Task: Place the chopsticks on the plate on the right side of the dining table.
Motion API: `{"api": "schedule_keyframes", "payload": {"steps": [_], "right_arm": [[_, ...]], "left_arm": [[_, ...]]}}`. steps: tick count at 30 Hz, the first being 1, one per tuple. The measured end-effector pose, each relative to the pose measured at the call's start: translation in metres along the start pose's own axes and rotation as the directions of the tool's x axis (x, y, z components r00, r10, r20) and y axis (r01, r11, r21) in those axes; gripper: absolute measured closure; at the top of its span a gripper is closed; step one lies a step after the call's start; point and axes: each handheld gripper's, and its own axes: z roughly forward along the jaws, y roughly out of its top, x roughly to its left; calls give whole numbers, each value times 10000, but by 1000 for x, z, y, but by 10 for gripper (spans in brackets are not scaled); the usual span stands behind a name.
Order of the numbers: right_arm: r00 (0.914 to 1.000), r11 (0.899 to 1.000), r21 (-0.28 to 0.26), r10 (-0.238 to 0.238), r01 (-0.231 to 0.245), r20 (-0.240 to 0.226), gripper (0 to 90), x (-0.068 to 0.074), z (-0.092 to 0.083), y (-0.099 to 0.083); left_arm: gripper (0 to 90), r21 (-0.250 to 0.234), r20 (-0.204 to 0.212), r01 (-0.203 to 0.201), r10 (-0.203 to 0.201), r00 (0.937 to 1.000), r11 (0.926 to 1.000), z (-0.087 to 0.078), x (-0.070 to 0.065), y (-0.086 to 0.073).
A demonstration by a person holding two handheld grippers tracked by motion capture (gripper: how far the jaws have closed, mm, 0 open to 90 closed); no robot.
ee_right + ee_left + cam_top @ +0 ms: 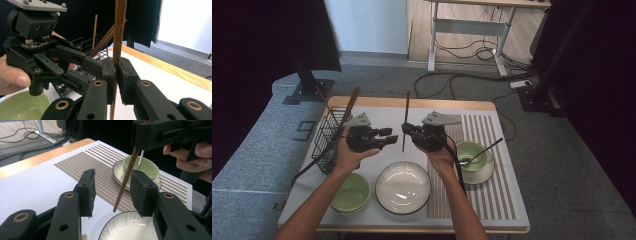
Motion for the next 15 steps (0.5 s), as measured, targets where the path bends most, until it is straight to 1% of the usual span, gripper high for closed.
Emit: {"api": "schedule_keyframes", "payload": {"steps": [3, 4, 6, 9, 10, 15], "right_arm": [[10000, 10000, -64, 28, -29, -12, 844, 1, 0, 4], [10000, 10000, -81, 17, -17, -20, 844, 1, 0, 4], [10000, 10000, -97, -8, 8, -46, 844, 2, 1, 6], [9999, 10000, 21, -87, 87, -75, 844, 4, 3, 6], [9999, 9999, 84, -131, 131, -86, 843, 6, 5, 5], [9999, 9999, 27, -99, 99, -125, 844, 7, 7, 4]], "left_arm": [[554, 89, 30, -50, 50, 10000, 9999, 2, -1, -1], [554, 106, -40, -86, 87, 10000, 9999, 3, -1, -2], [554, 132, -51, -78, 78, 10000, 9999, 3, 0, -3], [555, 151, -63, -47, 48, 10000, 9999, 3, 1, -4], [556, 157, -121, -123, 124, 9998, 9998, 3, 1, -5], [559, 148, -66, -67, 68, 10000, 9999, 4, 2, -7]]}}
